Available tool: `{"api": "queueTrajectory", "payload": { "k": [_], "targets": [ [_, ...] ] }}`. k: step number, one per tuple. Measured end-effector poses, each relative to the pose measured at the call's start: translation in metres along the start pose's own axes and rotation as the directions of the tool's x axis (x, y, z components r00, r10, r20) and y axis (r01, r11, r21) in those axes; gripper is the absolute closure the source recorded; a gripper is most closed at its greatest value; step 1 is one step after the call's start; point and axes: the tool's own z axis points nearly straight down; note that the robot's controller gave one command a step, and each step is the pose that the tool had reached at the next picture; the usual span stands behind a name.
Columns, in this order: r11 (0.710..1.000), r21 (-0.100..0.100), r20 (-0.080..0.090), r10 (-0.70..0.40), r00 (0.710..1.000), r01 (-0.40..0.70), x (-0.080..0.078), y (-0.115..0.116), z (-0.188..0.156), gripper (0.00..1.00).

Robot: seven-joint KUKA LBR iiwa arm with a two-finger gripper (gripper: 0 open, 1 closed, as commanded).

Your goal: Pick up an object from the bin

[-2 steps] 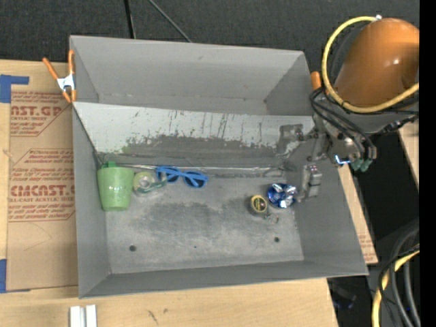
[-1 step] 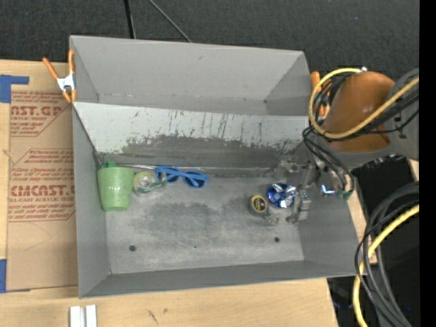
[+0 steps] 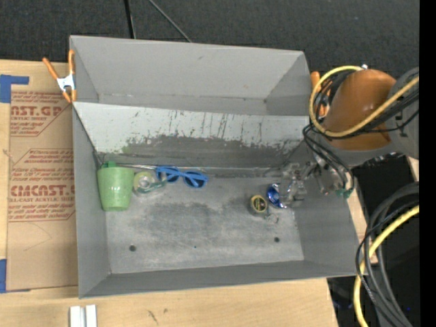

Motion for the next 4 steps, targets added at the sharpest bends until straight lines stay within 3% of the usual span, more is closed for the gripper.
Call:
{"api": "queueTrajectory", "payload": {
  "k": [1,2,3,4],
  "targets": [
    [1.000,0.000,0.000,0.000,1.000,0.000,-0.0001,0.0002,0.0000,0.00],
    [1.000,0.000,0.000,-0.001,1.000,0.001,-0.0001,0.0004,0.0000,1.00],
    [1.000,0.000,0.000,-0.001,1.000,0.001,-0.0001,0.0005,0.0000,0.00],
    [1.000,0.000,0.000,-0.001,1.000,0.001,-0.0002,0.0006,0.0000,1.00]
  ]
}}
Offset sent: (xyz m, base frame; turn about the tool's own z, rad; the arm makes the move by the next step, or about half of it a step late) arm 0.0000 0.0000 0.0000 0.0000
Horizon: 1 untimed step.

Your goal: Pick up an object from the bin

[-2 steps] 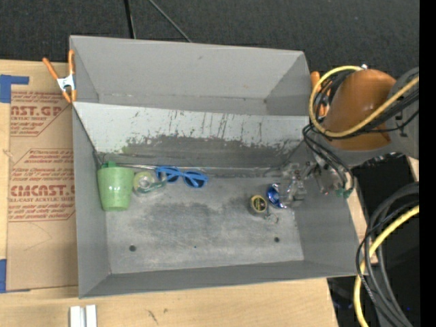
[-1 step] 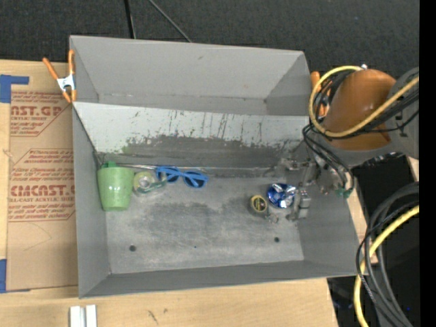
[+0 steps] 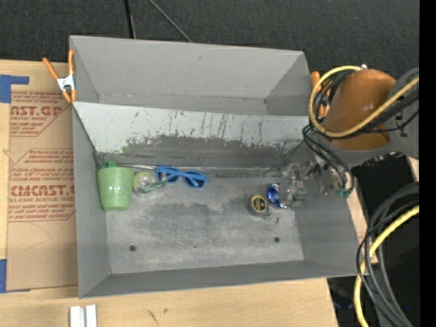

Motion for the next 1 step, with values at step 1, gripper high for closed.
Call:
{"api": "queueTrajectory", "payload": {
  "k": [1],
  "targets": [
    [1.000,0.000,0.000,0.000,1.000,0.000,0.0000,0.0001,0.0000,0.00]
  ]
}}
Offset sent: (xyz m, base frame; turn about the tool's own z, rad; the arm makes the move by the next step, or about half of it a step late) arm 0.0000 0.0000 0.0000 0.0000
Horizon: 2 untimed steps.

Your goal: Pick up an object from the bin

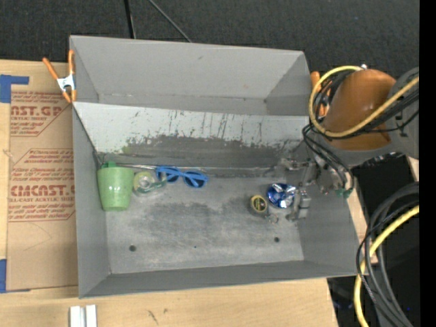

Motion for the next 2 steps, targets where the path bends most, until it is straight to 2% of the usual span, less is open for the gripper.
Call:
{"api": "queueTrajectory", "payload": {
  "k": [1,2],
  "targets": [
    [0.996,-0.002,-0.005,-0.089,0.996,0.089,-0.0177,-0.0173,0.0726,0.00],
    [0.996,0.000,0.000,-0.088,0.996,0.088,-0.0190,-0.0175,0.0689,1.00]
  ]
}}
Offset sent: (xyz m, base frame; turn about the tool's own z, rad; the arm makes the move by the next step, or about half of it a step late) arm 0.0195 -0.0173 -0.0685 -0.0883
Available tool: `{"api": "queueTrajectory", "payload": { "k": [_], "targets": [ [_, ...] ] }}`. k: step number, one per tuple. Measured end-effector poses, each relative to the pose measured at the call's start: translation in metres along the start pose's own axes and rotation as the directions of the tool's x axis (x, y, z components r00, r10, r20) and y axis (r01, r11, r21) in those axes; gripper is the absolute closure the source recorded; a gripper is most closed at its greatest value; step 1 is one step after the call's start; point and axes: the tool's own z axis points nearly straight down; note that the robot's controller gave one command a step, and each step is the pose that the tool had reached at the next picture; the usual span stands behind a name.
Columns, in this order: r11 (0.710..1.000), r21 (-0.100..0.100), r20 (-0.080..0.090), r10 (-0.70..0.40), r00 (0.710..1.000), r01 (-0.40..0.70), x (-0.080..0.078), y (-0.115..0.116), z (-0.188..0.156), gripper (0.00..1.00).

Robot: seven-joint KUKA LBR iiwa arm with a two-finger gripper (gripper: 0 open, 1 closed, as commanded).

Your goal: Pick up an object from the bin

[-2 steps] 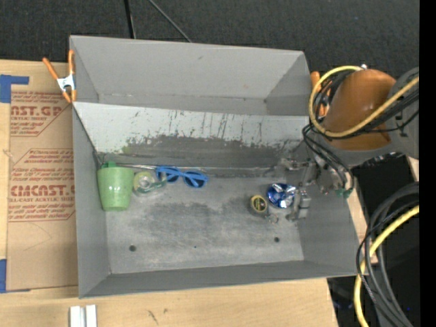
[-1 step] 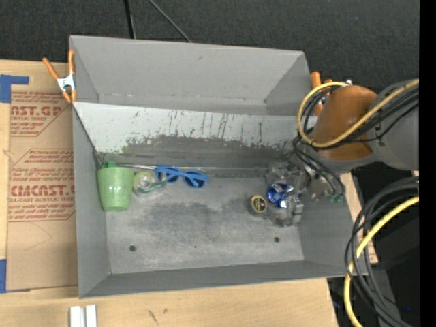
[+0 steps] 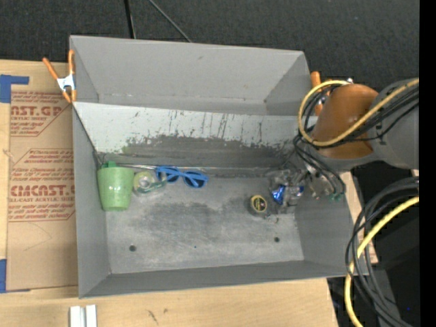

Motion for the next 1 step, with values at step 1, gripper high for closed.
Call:
{"api": "queueTrajectory", "payload": {
  "k": [1],
  "targets": [
    [0.999,0.003,0.008,0.033,0.999,-0.033,0.0110,0.0111,-0.1366,1.00]
  ]
}}
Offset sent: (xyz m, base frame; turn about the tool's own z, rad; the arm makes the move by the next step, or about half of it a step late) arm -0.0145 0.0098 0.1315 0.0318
